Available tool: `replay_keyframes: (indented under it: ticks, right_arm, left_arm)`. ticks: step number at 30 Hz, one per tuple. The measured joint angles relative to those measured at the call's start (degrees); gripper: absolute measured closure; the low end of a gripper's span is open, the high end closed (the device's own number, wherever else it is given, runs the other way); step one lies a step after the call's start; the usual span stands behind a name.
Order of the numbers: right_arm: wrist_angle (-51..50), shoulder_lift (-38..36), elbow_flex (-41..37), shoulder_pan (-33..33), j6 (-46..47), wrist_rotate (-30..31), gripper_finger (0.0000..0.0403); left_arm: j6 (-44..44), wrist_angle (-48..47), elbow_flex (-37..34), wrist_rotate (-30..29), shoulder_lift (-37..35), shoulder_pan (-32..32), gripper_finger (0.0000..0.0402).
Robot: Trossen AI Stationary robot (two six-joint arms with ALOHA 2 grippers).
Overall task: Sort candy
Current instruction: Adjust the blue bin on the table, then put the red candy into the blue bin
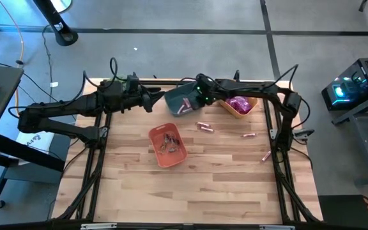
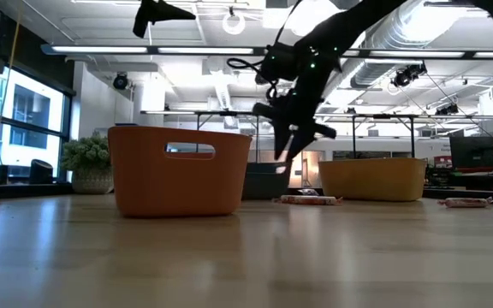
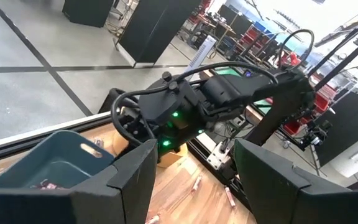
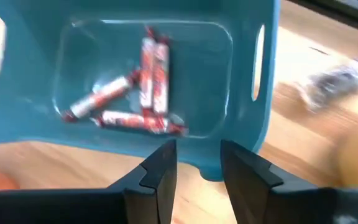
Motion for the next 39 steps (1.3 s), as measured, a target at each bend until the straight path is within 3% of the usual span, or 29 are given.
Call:
replay_keyframes:
  ticks: [10,15,22,29,34,39]
  right_arm:
    - [-16.4,-2.8,0.0,2.0,-5.4,1.9,0.0286]
    - [-15.4,-6.4,0.0,4.2,-6.7,5.2,0.0286]
    - [-14.0,-13.8,-3.5,10.9,-17.0,3.7,0.0286]
    - [1.1,-17.2,-20.0,15.2,-14.3,-6.1,0.0286]
    - [16.1,-17.2,-28.1,14.1,-13.5,-4.8,0.0286]
    - [17.9,-17.0,-31.9,13.1,-16.9,-4.7,0.0286]
  left_arm:
    - [0.0,0.0,0.0,0.0,0.0,0.0,0.0193]
    - [1.0,0.0,0.0,0.0,0.0,0.0,0.0193]
    - [1.1,-0.1,0.0,0.0,0.0,0.0,0.0193]
    - [1.1,-0.9,0.0,0.1,0.0,0.0,0.0193]
    - [1.0,-0.9,0.0,0.1,0.0,0.0,0.0193]
    - [-0.4,-0.9,0.0,0.1,0.0,0.0,0.0193]
